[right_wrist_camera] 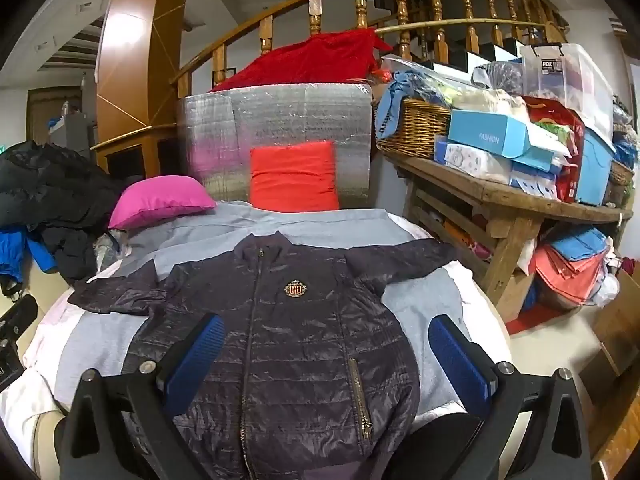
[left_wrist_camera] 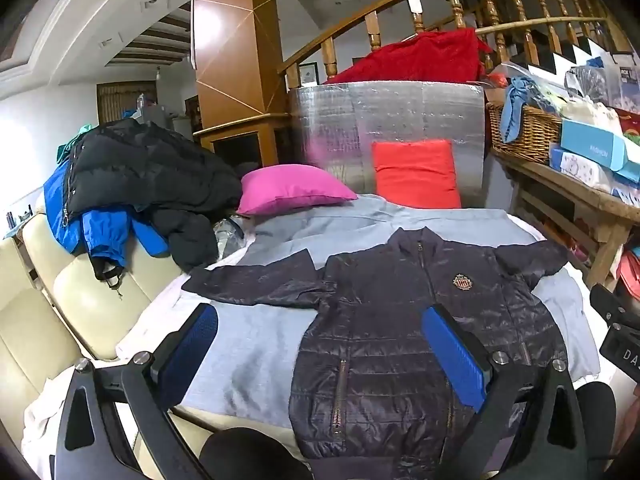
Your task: Fold large clothes
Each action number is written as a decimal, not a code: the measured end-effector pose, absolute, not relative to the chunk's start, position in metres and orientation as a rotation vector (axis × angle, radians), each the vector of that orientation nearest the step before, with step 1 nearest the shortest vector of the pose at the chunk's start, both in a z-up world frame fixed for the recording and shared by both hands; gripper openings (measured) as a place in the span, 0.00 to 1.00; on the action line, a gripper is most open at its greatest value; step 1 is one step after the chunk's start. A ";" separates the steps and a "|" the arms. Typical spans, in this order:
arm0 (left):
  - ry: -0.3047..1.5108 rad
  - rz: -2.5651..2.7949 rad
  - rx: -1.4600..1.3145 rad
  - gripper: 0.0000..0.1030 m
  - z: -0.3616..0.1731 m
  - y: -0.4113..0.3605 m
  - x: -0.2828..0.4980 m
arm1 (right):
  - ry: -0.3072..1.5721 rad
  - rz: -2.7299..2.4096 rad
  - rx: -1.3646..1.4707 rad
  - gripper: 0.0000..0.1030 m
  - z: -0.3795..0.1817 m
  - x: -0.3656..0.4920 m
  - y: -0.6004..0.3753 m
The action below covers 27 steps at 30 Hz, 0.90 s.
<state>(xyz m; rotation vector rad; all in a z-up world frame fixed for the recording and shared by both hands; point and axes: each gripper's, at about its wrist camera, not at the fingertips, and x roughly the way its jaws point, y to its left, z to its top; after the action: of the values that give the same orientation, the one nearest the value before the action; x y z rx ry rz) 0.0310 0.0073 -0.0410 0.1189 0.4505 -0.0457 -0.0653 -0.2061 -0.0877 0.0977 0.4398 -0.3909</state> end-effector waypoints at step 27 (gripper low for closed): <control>0.455 -0.062 0.153 0.99 -0.045 -0.013 0.035 | 0.447 -0.407 0.125 1.00 -0.095 -0.065 -0.227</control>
<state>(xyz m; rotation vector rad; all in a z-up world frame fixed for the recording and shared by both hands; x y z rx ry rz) 0.0353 -0.0125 -0.0446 0.1531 0.4546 -0.0622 -0.0647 -0.2273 -0.0954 0.1253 0.4468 -0.4066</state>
